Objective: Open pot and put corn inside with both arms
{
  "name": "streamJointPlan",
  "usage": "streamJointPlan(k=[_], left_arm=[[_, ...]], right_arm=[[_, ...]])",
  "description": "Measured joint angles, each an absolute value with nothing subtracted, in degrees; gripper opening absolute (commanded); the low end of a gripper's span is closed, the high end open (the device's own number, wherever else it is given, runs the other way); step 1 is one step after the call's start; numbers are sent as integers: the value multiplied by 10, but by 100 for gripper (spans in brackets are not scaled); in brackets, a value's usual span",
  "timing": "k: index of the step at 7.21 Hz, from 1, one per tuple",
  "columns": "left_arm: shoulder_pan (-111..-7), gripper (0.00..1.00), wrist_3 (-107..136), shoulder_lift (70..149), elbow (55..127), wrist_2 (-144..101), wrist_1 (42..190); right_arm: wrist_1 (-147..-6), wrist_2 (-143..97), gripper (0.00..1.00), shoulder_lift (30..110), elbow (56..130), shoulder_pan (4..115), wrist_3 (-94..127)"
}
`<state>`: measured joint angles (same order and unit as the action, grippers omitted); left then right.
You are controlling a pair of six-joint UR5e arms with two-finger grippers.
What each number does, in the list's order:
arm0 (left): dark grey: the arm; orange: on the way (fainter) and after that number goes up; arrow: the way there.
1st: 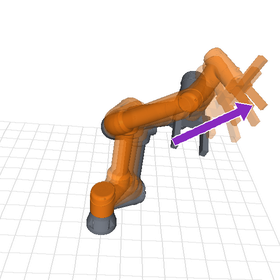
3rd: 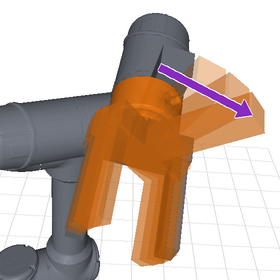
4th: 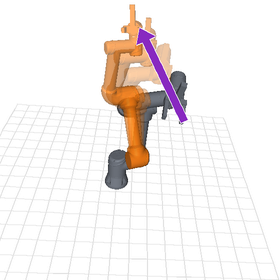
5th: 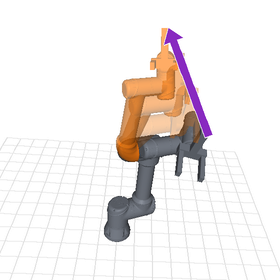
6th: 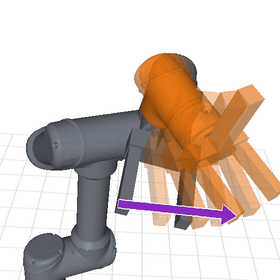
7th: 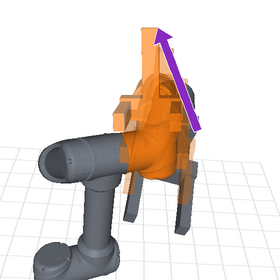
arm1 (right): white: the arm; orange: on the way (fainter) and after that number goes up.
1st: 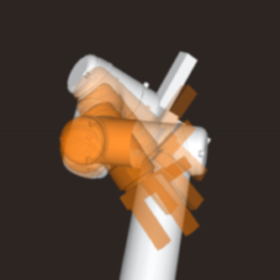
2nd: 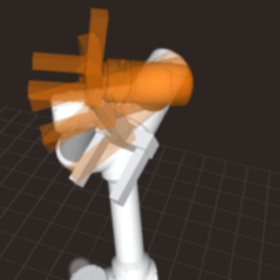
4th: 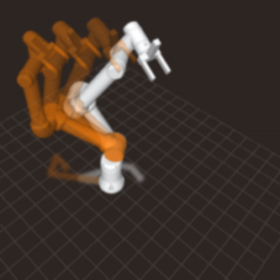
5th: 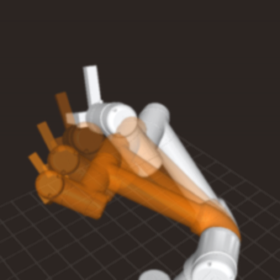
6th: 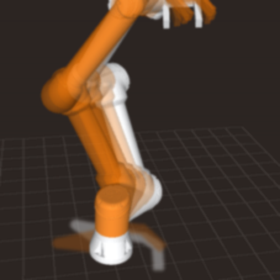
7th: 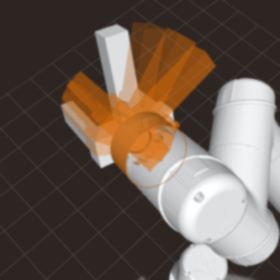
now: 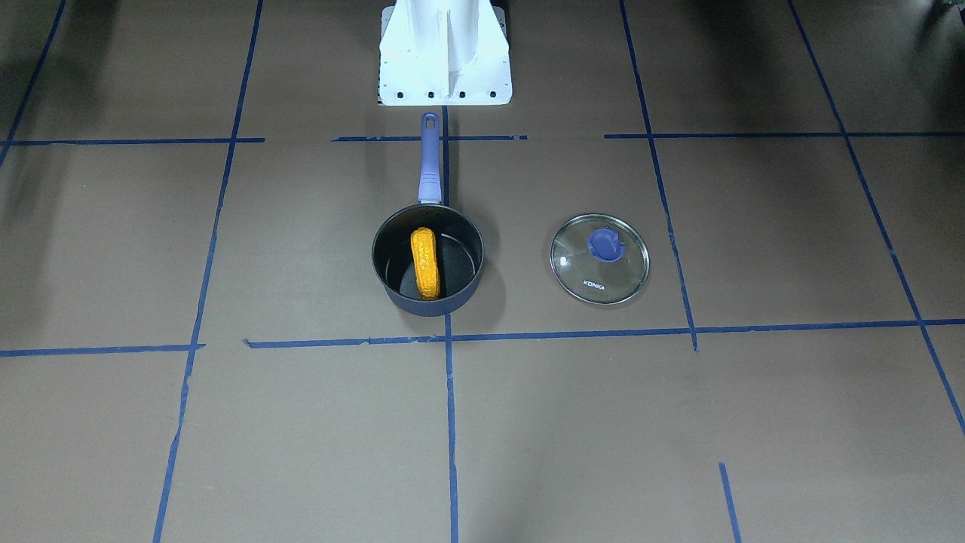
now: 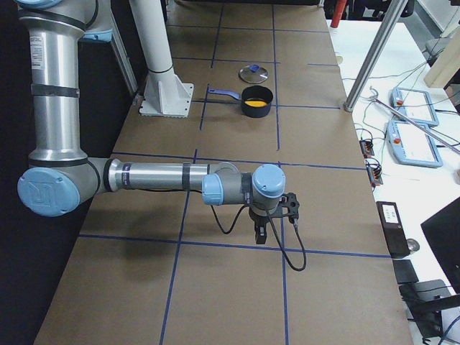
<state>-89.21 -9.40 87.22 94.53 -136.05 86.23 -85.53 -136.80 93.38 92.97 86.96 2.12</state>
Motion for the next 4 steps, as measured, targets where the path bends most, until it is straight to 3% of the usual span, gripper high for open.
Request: streamJointPlan(k=[4], left_arm=[[-892, 100, -94, 873, 944, -1361, 863]], right_arm=[[-823, -1371, 100, 953, 926, 887, 26]])
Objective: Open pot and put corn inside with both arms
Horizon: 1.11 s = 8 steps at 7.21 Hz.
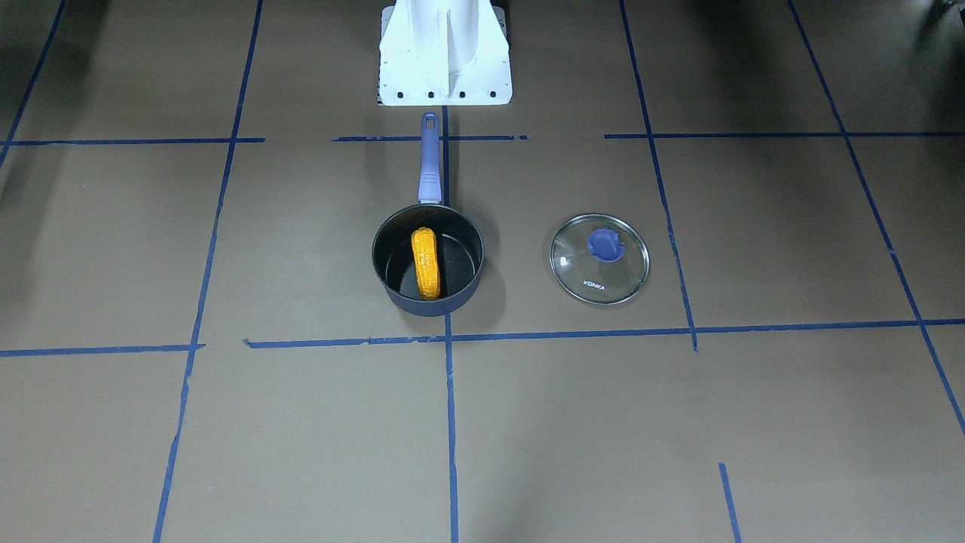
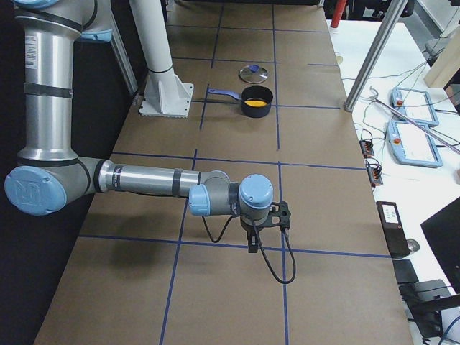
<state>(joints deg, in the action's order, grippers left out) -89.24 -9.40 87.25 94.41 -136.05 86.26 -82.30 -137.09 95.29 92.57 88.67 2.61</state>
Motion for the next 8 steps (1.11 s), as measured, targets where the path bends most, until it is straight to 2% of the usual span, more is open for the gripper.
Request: streamJointPlan(k=[3, 8], left_arm=[[-892, 100, -94, 868, 944, -1361, 864], [-892, 100, -94, 866, 942, -1359, 864]], right_arm=[[-884, -1375, 100, 940, 932, 909, 19], [-896, -1371, 100, 935, 932, 912, 5]])
